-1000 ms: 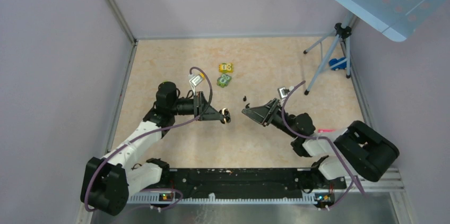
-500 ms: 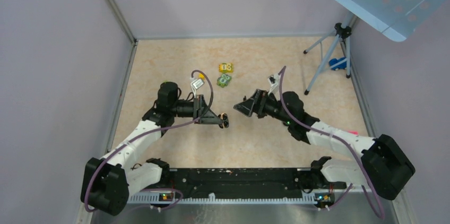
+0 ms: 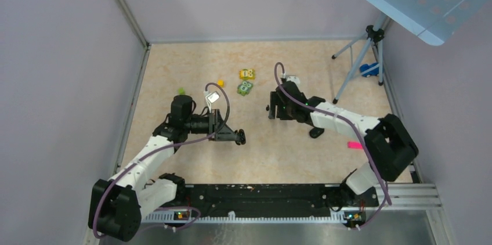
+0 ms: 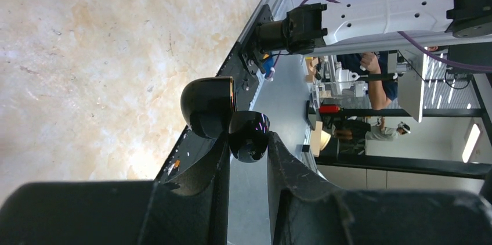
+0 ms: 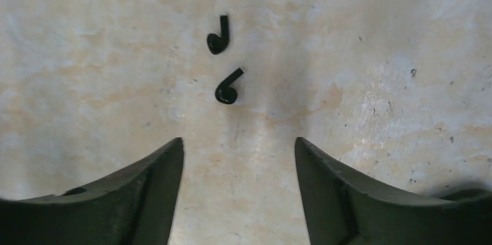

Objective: Insert the wireless bluetooth earbuds into the charging case
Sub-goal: Move the left earbud to the center of the board.

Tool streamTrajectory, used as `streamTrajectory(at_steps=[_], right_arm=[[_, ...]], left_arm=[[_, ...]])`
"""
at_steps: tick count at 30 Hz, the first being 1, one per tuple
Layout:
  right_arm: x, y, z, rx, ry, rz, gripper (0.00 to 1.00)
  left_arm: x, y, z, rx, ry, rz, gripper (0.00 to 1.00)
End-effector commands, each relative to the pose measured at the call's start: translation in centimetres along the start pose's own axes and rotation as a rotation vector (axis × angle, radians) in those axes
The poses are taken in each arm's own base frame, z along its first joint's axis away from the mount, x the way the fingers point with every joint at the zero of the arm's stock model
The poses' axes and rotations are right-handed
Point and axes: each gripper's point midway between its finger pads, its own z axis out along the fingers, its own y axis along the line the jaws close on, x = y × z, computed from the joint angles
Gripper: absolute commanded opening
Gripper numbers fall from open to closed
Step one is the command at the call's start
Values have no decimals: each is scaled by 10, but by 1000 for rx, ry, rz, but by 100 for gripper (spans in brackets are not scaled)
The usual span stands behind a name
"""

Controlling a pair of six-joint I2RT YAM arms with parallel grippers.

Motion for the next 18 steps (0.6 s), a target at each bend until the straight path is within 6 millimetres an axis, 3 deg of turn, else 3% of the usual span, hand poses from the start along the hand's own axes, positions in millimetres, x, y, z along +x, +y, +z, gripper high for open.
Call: streamTrajectory(at_steps=[1,4,10,18], right_arm=[[3,-3,17,62,37,-37,61],[5,6,29,47,52,-7,47],[9,22,47,28,55,15,46],[9,26,66,44,43,49,41]], left_arm=[[-4,0,-2,-6,-34,44,0],[-6,0,-3,-10,-45,60,0],[-4,0,-4,-5,-32,60,0],[-3,0,-5,-12,-33,67,0]])
